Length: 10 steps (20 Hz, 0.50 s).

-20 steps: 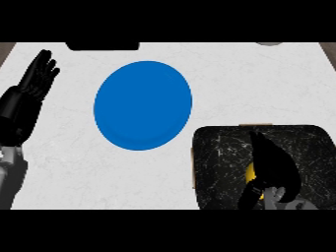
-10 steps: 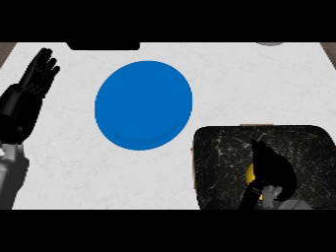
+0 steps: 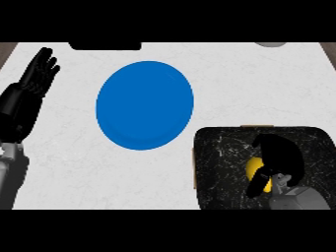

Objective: Pick the lemon from the tray and place it in the plate

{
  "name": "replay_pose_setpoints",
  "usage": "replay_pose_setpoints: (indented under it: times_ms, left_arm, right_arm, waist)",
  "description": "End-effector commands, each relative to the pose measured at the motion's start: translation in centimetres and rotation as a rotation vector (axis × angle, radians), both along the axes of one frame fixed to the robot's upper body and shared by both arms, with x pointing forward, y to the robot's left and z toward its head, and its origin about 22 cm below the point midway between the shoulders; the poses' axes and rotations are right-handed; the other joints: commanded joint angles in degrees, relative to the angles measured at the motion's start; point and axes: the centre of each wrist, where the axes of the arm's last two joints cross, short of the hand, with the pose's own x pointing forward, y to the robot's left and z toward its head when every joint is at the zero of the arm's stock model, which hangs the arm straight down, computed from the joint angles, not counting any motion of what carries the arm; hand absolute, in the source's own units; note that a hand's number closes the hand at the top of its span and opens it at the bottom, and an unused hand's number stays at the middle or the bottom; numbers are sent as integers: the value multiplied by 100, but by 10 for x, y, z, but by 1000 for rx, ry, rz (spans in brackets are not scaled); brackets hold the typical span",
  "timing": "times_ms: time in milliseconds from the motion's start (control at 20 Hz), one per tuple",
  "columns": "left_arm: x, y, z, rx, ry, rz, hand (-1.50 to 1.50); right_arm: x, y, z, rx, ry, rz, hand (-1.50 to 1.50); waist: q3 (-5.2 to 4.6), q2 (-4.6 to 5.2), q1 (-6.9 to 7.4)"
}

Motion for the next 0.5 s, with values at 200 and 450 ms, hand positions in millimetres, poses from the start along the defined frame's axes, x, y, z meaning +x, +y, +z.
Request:
replay_pose_setpoints:
  times_ms: [200,450]
  left_arm:
    - [2,-21,3,-9,-23,-89,0]
    - [5,-28,3,-9,-22,-103,0]
  right_arm:
    - [65,-68,63,-5,-133,407,150]
    - [92,-112,92,-12,-318,547,150]
  waist:
    - [78,246,550]
    - [81,260,526]
